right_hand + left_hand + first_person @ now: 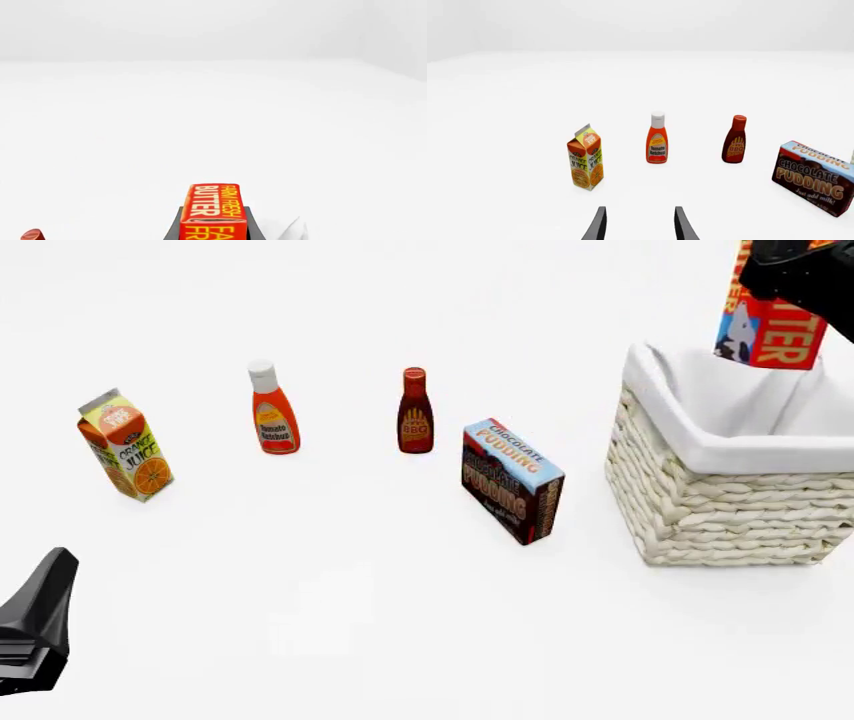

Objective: Pick the butter and place it in the basket.

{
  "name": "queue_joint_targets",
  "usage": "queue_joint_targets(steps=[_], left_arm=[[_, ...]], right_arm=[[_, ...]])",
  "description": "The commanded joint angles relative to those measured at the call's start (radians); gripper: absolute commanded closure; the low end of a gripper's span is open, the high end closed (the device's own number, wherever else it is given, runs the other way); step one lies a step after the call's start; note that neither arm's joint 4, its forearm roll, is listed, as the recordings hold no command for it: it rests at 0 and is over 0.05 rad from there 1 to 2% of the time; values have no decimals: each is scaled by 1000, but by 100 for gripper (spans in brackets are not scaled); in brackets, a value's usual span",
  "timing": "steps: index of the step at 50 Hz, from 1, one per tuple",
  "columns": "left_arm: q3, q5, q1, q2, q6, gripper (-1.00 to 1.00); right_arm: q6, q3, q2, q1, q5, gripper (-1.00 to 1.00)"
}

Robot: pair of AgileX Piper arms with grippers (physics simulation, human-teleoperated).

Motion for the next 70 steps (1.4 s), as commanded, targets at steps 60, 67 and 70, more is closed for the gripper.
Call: queue_joint_targets(steps=[60, 67, 70], left_arm=[[0, 0, 0, 0, 0, -100], [0, 0, 0, 0, 0, -100], [0, 0, 0, 0, 0, -100]], right_arm=[[-14, 64, 131, -63, -313, 100], [-18, 63, 149, -67, -327, 100], [-19, 66, 153, -68, -332, 100]])
